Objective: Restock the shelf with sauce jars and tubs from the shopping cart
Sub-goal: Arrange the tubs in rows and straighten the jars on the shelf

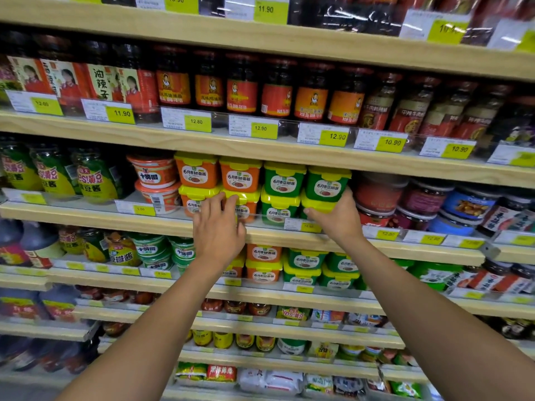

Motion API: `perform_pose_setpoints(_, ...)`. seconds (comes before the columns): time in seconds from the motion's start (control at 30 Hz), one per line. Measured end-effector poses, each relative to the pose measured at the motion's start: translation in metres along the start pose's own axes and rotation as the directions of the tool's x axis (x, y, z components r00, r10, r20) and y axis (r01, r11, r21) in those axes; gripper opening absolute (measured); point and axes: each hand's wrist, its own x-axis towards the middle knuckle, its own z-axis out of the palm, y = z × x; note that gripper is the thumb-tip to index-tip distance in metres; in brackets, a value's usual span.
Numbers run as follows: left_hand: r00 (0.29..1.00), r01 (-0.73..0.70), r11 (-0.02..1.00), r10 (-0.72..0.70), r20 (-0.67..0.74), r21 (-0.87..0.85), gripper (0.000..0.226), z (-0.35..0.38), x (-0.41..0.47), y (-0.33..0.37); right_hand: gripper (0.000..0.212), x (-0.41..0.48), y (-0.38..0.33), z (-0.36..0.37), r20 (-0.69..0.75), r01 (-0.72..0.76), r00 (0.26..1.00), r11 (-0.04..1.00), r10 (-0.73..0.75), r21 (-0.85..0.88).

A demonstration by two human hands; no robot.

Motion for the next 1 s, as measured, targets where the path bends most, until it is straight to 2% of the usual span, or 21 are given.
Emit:
perform_pose_setpoints(0.2,0.995,-0.047,0.999,0.049,0.089,-0.026,0.074,-0.008,-0.012,0.001,0.106,-0.023,-0.011,-0.013,-0.007,-0.004,1.0,0.995,0.003,-0.096)
perform_pose_setpoints(0.37,0.98,-0.175,0.981,0.181,0.085,-0.082,0.071,-0.009,-0.028,0.016,0.101,-0.052,-0.011,-0.026,0.003,0.017,1.0,0.976,-0.017,-0.219)
perform_pose_setpoints(0.57,0.927,-0.348,0.931,0.359,0.109,-0.11,0.08,-0.009,-0.042,0.047,0.096,-0.075,0.01,-0.053,-0.002,0.08,0.996,0.936,-0.086,-0.344)
perform_pose_setpoints(0.77,0.898,-0.411,0.902,0.425,0.11,-0.134,0.079,-0.001,-0.044,0.084,0.093,-0.075,0.033,-0.085,-0.051,0.061,0.995,0.933,-0.084,-0.355)
perform_pose_setpoints(1.0,0.877,-0.398,0.859,0.459,0.141,-0.321,0.081,0.011,-0.037,0.157,0.089,-0.047,0.065,-0.114,-0.089,0.082,0.989,0.947,-0.115,-0.311)
